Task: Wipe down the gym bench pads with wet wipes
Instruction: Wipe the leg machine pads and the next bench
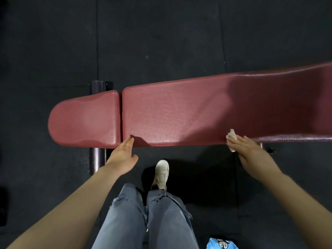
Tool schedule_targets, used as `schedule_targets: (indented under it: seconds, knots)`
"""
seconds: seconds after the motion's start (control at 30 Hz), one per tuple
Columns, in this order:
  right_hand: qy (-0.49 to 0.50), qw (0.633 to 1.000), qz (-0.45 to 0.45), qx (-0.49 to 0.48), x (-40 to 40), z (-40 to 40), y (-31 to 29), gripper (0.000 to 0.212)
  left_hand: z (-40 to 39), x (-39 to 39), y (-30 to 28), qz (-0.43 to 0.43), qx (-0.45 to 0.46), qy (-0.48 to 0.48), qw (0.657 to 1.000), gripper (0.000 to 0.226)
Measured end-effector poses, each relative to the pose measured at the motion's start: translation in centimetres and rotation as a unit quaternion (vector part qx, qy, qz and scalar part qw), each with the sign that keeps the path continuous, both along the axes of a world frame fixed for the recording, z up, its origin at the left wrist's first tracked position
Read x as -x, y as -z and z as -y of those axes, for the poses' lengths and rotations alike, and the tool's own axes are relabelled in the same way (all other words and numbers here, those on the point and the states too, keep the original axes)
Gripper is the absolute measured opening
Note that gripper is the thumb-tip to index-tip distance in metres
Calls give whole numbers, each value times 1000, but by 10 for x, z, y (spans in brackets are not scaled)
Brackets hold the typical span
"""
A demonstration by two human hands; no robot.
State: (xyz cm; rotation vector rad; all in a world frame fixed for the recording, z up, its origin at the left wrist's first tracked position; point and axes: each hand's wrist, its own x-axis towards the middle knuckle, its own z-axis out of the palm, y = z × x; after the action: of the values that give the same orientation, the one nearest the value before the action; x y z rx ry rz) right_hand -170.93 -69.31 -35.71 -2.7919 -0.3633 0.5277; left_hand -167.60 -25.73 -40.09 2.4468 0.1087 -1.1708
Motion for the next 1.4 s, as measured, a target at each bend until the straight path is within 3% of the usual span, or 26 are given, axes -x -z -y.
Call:
schedule_targets:
  seconds: [0.1,0.23,0.43,0.6,0.67,0.73,0.8,0.97,1.07,1.17,1.3,1.37,1.4]
  knots:
    - [99,988,25,-117,4,-61,5,56,2,-2,-1,12,6,-26,1000,73]
    - [88,975,-26,-201,-10,-147,19,42,-5,-5,1,11,8,-57,998,74]
    - [44,961,-92,-256,-60,-246,42,35,-27,-11,8,16,1,-87,996,72]
    - [-5,971,-108,-213,-85,-279,71,41,-43,-16,12,18,5,-115,993,71]
    - [-65,973,-111,-189,-86,-288,84,41,-48,-19,14,14,5,-117,993,71]
    - [-192,961,-120,-161,-81,-295,99,44,-51,-22,18,17,8,-113,993,71]
    - [-327,931,-80,-143,-74,-297,114,41,-55,-25,22,20,11,-110,994,71]
    - [-513,851,25,-107,-105,-296,127,26,-65,-36,29,22,13,-104,994,71]
    - [-581,810,-32,-69,-141,-305,128,26,-66,-41,32,11,26,-99,995,70]
    - [-495,864,-84,-45,-185,-318,116,35,-69,-42,32,9,45,-107,993,70]
    - [-267,963,-12,-17,-238,-327,105,34,-74,-40,32,6,56,-109,992,70]
    - [-180,983,-14,22,-231,-349,109,46,-75,-40,33,1,63,-112,992,70]
    - [-150,985,-67,48,-214,-360,112,52,-75,-41,33,-1,64,-113,992,70]
